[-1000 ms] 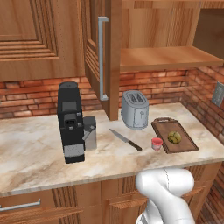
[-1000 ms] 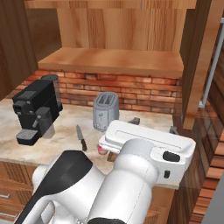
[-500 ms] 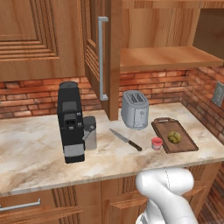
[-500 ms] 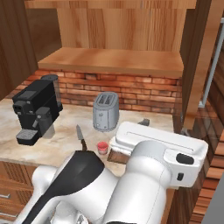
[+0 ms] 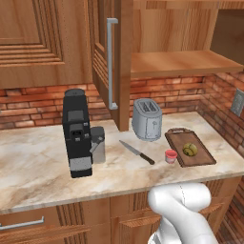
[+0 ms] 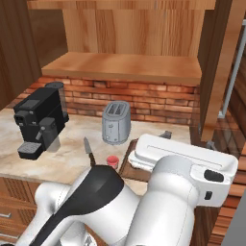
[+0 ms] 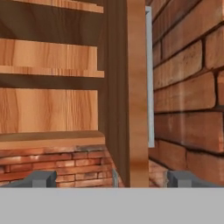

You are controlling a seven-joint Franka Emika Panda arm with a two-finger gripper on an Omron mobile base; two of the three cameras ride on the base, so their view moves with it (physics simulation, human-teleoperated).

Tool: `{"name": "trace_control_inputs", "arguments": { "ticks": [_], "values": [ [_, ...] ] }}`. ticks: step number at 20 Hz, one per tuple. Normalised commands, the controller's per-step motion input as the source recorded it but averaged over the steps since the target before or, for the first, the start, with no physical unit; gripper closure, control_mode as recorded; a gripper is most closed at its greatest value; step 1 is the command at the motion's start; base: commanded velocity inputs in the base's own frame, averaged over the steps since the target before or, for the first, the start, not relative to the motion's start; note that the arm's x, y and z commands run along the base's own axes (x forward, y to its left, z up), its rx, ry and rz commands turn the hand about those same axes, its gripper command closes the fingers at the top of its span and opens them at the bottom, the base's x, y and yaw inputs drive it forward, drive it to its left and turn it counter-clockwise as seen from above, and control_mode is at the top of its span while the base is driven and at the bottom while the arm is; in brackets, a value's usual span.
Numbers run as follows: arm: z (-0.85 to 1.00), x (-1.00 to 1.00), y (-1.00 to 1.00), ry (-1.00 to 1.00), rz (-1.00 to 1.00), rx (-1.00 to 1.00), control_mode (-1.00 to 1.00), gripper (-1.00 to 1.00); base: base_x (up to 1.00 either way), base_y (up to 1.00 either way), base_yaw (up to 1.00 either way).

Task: Pick the bread, place it on the cutting board, pick the jam, place it on the counter, and close the cabinet.

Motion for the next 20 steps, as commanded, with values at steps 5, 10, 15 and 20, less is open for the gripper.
{"name": "trace_control_inputs", "arguments": {
  "ticks": [5, 10, 15, 20],
  "values": [
    [0.00, 0.00, -0.12, 0.00, 0.00, 0.00, -1.00, -1.00, 0.00, 0.00, 0.00],
    [0.00, 0.00, -0.15, 0.00, 0.00, 0.00, -1.00, -1.00, 0.00, 0.00, 0.00],
    [0.00, 0.00, -0.17, 0.00, 0.00, 0.00, -1.00, -1.00, 0.00, 0.00, 0.00],
    [0.00, 0.00, -0.13, 0.00, 0.00, 0.00, -1.00, -1.00, 0.00, 0.00, 0.00]
  ]
}}
